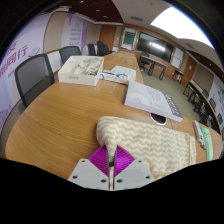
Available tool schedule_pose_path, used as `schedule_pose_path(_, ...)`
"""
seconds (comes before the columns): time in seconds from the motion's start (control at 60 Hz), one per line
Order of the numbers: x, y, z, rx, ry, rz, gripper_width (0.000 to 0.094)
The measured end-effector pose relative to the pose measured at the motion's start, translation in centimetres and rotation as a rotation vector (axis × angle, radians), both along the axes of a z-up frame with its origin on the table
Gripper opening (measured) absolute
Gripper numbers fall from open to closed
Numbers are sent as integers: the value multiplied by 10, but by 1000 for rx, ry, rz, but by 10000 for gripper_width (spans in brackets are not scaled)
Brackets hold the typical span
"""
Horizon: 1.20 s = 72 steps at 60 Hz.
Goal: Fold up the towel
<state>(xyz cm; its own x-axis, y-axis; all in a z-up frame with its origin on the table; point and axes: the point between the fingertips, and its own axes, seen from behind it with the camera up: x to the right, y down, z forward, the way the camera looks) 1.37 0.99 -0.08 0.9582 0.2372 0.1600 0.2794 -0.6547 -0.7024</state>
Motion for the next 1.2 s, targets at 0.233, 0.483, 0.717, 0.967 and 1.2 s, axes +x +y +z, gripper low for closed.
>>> schedule_pose_path(0.233,-76,-31,85,-49,388,47,37)
schedule_pose_path(0.483,-27,1,148,19,569,-26,41)
schedule_pose_path(0.717,104,20,58,-35,359,-196,173)
schedule_pose_path(0.967,179,14,72,40,183,-250,856)
schedule_pose_path(1.2,162,-34,137,102,138,-247,855)
